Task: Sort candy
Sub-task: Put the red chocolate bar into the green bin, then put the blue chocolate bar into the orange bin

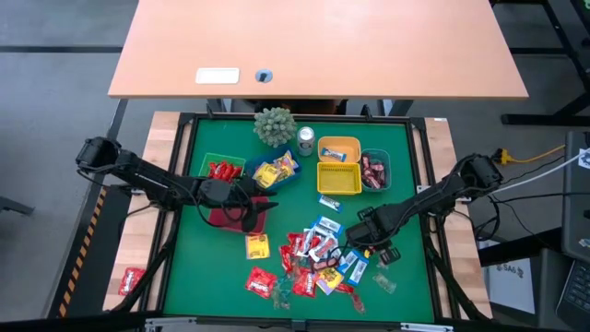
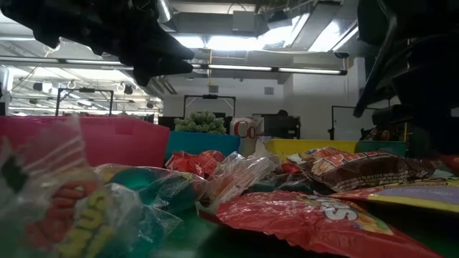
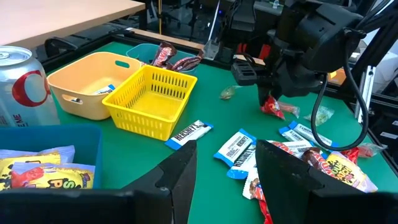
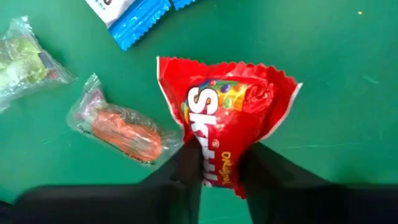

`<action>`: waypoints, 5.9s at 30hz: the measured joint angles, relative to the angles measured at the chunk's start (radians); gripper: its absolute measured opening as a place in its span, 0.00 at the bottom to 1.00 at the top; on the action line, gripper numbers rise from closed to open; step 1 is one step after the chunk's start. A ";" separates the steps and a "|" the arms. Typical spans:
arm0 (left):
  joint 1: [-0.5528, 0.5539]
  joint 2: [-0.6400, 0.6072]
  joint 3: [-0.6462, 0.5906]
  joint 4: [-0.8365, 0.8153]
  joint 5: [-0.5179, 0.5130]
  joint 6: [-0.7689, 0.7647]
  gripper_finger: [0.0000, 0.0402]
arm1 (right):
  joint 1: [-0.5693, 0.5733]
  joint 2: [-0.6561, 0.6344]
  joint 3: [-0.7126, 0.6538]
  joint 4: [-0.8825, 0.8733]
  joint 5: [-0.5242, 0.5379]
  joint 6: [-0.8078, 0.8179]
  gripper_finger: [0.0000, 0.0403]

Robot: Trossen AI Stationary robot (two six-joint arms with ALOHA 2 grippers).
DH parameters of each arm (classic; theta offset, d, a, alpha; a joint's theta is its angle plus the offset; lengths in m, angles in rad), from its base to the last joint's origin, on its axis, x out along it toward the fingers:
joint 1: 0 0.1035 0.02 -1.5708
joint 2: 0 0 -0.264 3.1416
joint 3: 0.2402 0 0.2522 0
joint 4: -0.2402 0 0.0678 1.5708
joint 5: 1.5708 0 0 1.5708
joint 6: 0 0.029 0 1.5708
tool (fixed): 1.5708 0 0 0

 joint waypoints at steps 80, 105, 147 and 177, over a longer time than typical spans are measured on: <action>0.000 0.000 0.000 -0.015 -0.078 -0.001 0.38 | -0.740 -0.159 0.306 0.049 0.034 -0.445 0.02; 0.000 0.000 0.000 -0.015 -0.078 -0.001 0.38 | -0.740 -0.158 0.130 0.154 0.014 -0.443 0.12; 0.000 0.000 0.000 -0.031 -0.078 -0.001 0.38 | -0.169 0.049 0.303 0.022 0.229 0.276 0.49; -0.001 0.000 0.000 -0.038 -0.073 -0.001 0.38 | -0.170 0.215 0.303 0.096 0.184 0.299 0.49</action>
